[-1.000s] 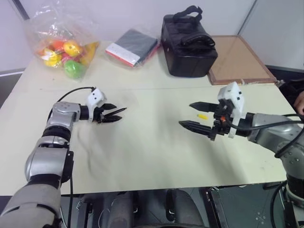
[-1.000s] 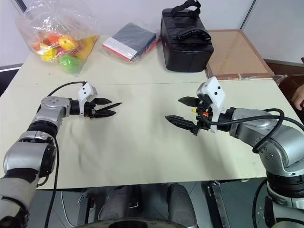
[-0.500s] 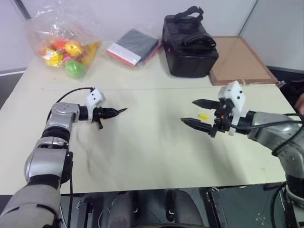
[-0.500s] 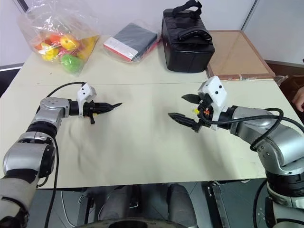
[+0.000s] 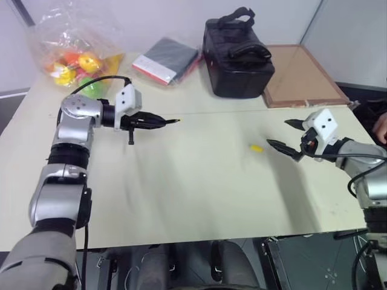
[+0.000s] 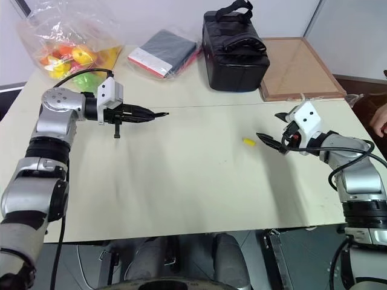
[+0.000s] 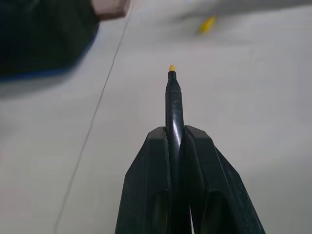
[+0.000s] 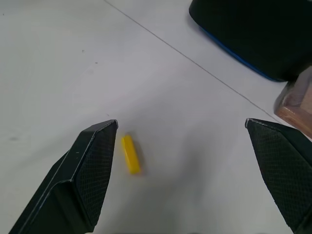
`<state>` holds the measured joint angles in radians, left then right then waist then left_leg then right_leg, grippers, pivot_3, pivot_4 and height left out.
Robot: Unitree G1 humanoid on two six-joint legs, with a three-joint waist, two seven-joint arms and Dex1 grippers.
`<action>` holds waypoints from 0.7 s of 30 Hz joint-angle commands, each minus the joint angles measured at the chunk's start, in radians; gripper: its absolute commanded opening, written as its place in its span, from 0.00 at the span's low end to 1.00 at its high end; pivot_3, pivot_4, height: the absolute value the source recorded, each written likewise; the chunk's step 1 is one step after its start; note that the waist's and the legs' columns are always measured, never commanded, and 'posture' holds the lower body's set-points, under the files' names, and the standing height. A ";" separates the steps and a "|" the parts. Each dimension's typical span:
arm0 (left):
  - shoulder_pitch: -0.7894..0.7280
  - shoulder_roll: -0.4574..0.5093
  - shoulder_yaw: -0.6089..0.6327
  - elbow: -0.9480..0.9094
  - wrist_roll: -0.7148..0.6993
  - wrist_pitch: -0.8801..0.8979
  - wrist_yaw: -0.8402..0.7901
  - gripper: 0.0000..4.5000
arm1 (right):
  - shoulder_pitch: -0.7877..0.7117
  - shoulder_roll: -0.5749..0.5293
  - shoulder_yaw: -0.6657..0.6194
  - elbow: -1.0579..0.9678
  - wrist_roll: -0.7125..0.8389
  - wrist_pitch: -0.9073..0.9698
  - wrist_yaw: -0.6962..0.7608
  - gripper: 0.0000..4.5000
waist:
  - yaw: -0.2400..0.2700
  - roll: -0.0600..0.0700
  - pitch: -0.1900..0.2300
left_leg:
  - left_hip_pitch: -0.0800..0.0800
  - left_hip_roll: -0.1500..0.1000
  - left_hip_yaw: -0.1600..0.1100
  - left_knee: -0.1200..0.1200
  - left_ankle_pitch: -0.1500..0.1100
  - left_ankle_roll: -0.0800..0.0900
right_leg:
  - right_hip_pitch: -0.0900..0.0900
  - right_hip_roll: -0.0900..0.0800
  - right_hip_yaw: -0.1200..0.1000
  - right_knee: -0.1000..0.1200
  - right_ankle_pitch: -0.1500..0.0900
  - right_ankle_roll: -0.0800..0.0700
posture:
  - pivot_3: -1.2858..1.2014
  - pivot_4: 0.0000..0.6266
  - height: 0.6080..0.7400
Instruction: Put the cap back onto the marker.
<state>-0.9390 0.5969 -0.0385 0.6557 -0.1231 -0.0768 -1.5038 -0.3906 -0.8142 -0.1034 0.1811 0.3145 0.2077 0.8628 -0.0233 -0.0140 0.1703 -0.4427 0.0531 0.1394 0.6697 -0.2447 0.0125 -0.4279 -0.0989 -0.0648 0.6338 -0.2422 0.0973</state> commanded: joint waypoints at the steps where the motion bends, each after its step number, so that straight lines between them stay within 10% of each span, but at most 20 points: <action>1: 0.071 0.049 0.010 -0.236 -0.084 0.143 -0.026 0.01 | -0.019 0.032 0.010 0.041 -0.010 -0.061 0.046 0.97 | 0.002 0.000 0.000 | 0.000 0.000 0.000 0.000 0.000 0.000 | 0.000 0.000 0.000 0.000 0.000 0.000 | 0.52 0.24 1.00; 21: 0.317 0.159 0.043 -0.596 -0.187 0.394 0.142 0.01 | -0.156 0.129 0.071 0.433 -0.086 -0.181 0.213 0.97 | 0.011 0.001 0.001 | -0.001 0.001 -0.004 0.009 -0.001 0.002 | 0.002 0.000 0.000 0.005 0.000 0.000 | 0.52 0.24 1.00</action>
<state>-0.6201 0.7426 -0.0177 0.0968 -0.2940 0.3186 -1.3795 -0.5205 -0.6887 -0.0248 0.5979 0.2353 0.0558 1.0710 -0.0127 -0.0131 0.1708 -0.4436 0.0537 0.1359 0.6789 -0.2459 0.0143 -0.4255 -0.0986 -0.0648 0.6386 -0.2423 0.0973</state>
